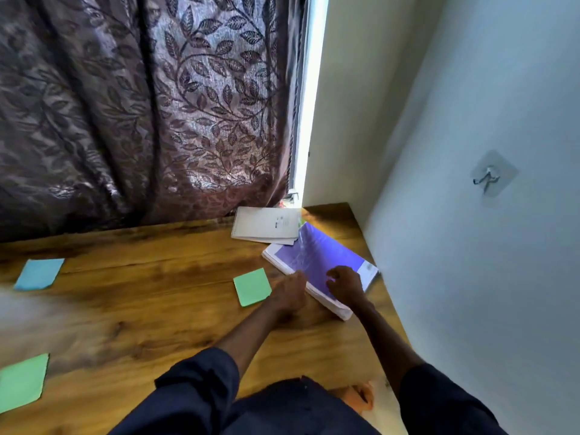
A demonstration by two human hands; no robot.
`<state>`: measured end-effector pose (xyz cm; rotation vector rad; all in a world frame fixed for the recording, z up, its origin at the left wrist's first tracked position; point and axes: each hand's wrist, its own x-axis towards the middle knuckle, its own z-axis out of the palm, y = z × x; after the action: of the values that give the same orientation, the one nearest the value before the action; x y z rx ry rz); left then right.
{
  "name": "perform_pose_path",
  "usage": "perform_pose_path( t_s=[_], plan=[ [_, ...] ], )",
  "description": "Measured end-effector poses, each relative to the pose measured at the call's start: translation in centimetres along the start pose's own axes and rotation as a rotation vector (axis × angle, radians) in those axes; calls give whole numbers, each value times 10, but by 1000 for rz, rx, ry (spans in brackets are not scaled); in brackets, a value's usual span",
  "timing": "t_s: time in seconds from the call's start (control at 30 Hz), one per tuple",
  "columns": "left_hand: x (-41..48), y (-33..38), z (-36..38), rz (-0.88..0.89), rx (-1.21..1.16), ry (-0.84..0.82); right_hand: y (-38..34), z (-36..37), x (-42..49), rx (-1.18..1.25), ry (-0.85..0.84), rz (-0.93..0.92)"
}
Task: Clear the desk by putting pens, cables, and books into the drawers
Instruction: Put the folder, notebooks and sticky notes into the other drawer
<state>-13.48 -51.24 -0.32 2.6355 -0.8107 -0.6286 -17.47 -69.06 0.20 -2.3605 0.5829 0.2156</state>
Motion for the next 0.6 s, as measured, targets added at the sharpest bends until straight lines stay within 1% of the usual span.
perform_pose_path(
  t_s=[0.1,0.23,0.33,0.5,0.6],
  plan=[
    [13,-10,10,34,139,-116,-1,-8,38,-37,11,38],
    [26,-10,10,53,212,-121,-3,-11,85,-135,-17,90],
    [35,-8,9,75,260,-158,-3,-9,106,-218,-20,142],
    [49,-15,-5,87,212,-202,-3,-12,129,-366,-60,179],
    [51,-24,1,134,129,-145,8,-19,136,-415,-108,222]
  ],
)
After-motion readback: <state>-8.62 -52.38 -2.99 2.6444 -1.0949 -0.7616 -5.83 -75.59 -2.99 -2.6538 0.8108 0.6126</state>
